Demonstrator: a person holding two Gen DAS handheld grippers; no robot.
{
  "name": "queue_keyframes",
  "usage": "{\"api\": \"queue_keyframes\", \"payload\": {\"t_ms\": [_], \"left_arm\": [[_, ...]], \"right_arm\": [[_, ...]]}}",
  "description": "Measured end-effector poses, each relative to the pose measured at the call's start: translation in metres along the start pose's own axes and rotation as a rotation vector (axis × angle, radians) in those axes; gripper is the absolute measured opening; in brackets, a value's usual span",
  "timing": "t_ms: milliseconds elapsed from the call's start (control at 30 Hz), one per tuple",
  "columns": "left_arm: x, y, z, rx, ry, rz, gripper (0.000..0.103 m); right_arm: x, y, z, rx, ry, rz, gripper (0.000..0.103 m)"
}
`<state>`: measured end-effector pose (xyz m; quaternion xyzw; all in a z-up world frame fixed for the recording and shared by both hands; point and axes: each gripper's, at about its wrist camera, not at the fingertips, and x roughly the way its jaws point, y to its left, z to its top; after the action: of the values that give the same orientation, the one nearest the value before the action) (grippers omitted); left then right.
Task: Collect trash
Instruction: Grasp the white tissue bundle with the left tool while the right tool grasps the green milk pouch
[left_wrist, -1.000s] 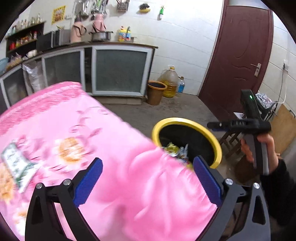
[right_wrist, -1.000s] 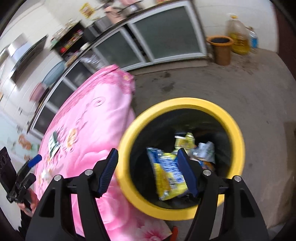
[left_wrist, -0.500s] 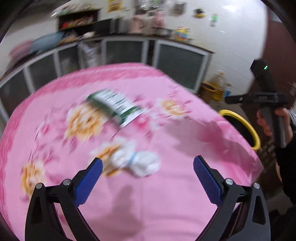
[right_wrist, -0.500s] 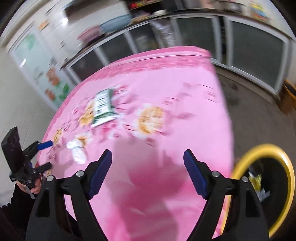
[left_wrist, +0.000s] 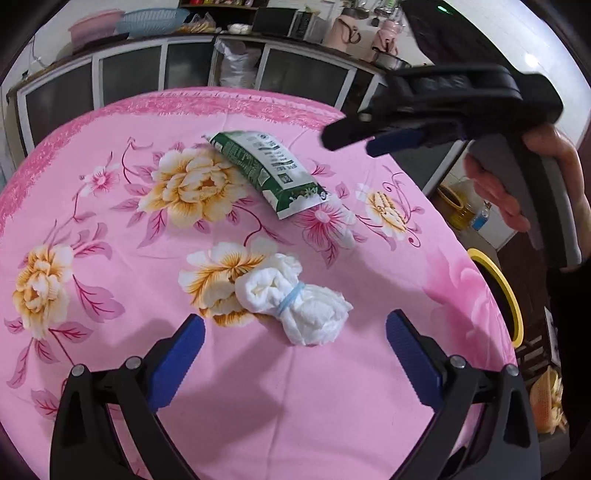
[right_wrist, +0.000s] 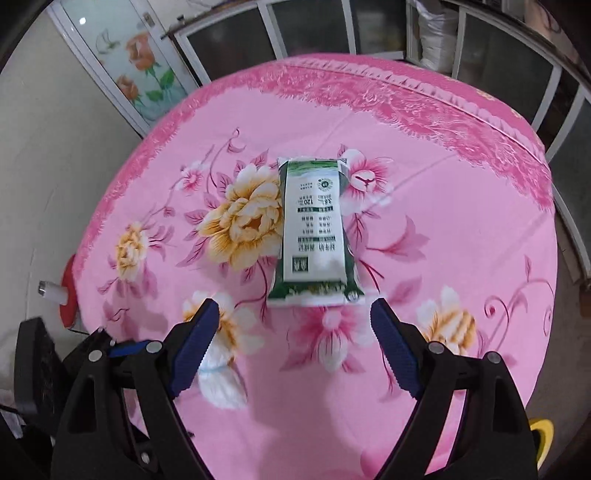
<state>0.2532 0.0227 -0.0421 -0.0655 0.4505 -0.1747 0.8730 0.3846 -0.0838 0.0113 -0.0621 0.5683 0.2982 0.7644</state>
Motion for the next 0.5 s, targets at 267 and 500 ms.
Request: {"api": "queue_keyframes", "payload": {"t_ms": [267, 500], "left_arm": [[0.021, 0.003, 0.009, -0.063, 0.059, 0.016, 0.095], [0.048, -0.005, 0.014, -0.091, 0.115, 0.003, 0.095]], "right_arm": [[0.048, 0.001, 0.028, -0.008, 0.091, -0.050, 0.080], [0.083, -0.007, 0.041, 0.019, 0.141, -0.055, 0.080]]}}
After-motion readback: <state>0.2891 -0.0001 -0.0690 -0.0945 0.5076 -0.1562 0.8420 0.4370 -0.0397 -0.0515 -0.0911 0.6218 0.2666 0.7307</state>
